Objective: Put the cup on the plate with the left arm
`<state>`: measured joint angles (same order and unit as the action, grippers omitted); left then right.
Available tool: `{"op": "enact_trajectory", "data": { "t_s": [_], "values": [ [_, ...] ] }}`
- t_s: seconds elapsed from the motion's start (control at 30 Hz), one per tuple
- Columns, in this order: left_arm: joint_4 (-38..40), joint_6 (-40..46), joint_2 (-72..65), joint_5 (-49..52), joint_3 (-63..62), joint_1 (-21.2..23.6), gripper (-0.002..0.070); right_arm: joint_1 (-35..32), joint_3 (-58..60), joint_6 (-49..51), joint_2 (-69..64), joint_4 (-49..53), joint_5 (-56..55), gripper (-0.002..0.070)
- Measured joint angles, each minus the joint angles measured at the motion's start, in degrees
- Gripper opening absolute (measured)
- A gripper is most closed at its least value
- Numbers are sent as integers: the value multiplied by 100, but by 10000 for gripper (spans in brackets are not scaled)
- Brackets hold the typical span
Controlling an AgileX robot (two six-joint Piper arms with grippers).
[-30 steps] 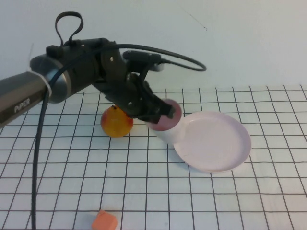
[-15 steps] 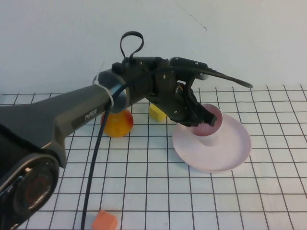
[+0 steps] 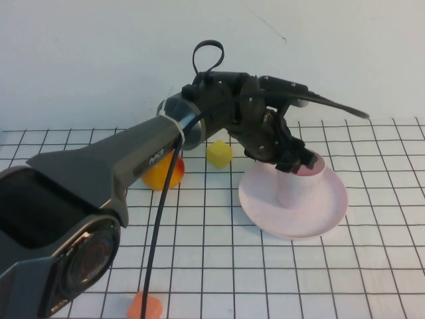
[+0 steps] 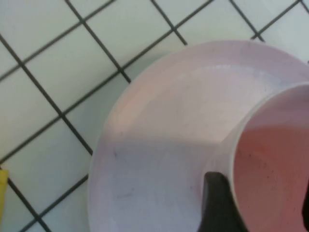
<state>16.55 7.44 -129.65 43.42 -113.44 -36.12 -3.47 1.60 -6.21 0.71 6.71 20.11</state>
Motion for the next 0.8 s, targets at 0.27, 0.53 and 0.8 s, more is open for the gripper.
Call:
{"op": "enact_trajectory", "data": {
  "t_s": [0.27, 0.53, 0.8],
  "values": [
    [-1292, -426, -13, 993, -1445, 33, 377, 0, 0, 0, 0, 0, 0, -2],
    [-3182, -577, 274, 2556, -2665, 33, 79, 0, 0, 0, 0, 0, 0, -2],
    [-3498, -1053, 1688, 2850, -2242, 35, 4, 0, 0, 0, 0, 0, 0, -2]
  ]
}}
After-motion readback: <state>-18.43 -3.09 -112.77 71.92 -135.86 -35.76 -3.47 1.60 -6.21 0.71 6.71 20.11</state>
